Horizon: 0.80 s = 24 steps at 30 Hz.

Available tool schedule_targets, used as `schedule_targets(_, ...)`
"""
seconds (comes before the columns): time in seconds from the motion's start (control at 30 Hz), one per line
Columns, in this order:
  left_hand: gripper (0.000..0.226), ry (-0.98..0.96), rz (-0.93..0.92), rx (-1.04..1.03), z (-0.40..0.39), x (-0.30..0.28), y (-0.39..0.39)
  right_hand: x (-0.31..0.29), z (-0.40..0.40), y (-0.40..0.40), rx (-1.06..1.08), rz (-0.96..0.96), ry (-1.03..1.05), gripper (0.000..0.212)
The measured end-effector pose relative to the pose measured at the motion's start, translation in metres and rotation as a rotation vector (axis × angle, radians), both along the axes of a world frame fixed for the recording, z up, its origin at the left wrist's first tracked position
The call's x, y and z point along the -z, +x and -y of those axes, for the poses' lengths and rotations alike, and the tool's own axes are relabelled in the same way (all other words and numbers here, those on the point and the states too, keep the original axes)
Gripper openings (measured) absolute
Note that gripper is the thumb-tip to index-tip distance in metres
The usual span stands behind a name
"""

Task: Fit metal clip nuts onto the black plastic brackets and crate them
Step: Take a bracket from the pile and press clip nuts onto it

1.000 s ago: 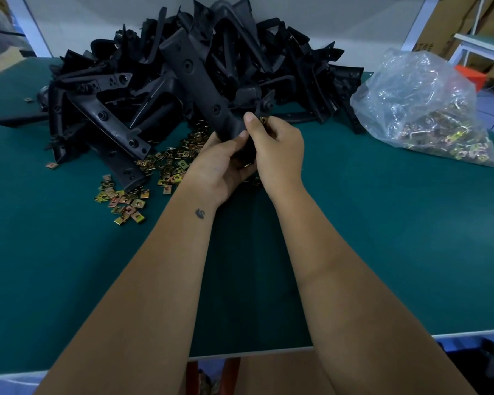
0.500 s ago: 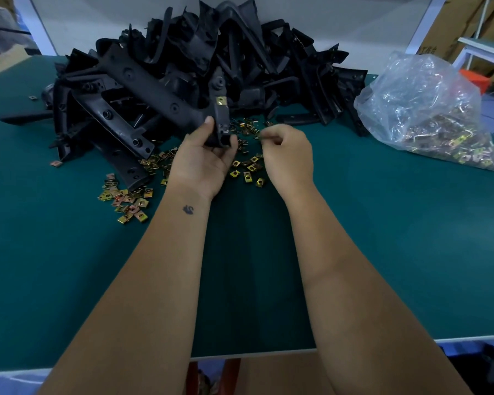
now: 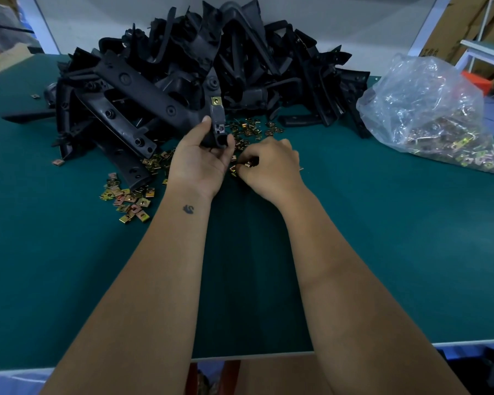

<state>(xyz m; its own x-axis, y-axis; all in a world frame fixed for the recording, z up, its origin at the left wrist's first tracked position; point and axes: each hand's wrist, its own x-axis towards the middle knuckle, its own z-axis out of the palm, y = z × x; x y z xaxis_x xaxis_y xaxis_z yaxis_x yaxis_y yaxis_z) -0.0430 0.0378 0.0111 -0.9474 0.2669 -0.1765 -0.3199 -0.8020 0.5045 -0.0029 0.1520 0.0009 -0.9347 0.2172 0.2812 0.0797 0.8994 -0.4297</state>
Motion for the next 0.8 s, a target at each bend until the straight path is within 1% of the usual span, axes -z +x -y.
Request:
schedule_targets(0.23,0.009,0.029,0.014,-0.012,0.000,0.000,0.000,0.002,0.005,0.000,-0.051,-0.020,0.113,0.023)
schedule_targets(0.43,0.007,0.024,0.017,-0.020,-0.001,0.000,0.000,0.003,0.008,-0.002,-0.096,-0.026,0.039,0.016)
schedule_targets(0.53,0.007,0.032,0.026,-0.029,-0.001,-0.001,-0.001,0.002,0.009,-0.002,-0.130,-0.081,-0.026,0.010)
schedule_targets(0.6,0.006,0.036,0.021,-0.026,-0.001,0.000,0.000,0.001,0.008,-0.001,-0.117,-0.143,-0.126,0.010)
schedule_targets(0.73,0.006,0.053,0.020,-0.013,0.000,0.000,0.000,-0.006,0.004,0.001,0.013,-0.265,-0.545,0.015)
schedule_targets(0.8,0.006,0.070,0.010,0.002,0.001,0.000,0.000,-0.010,0.000,0.002,0.043,-0.321,-0.754,0.017)
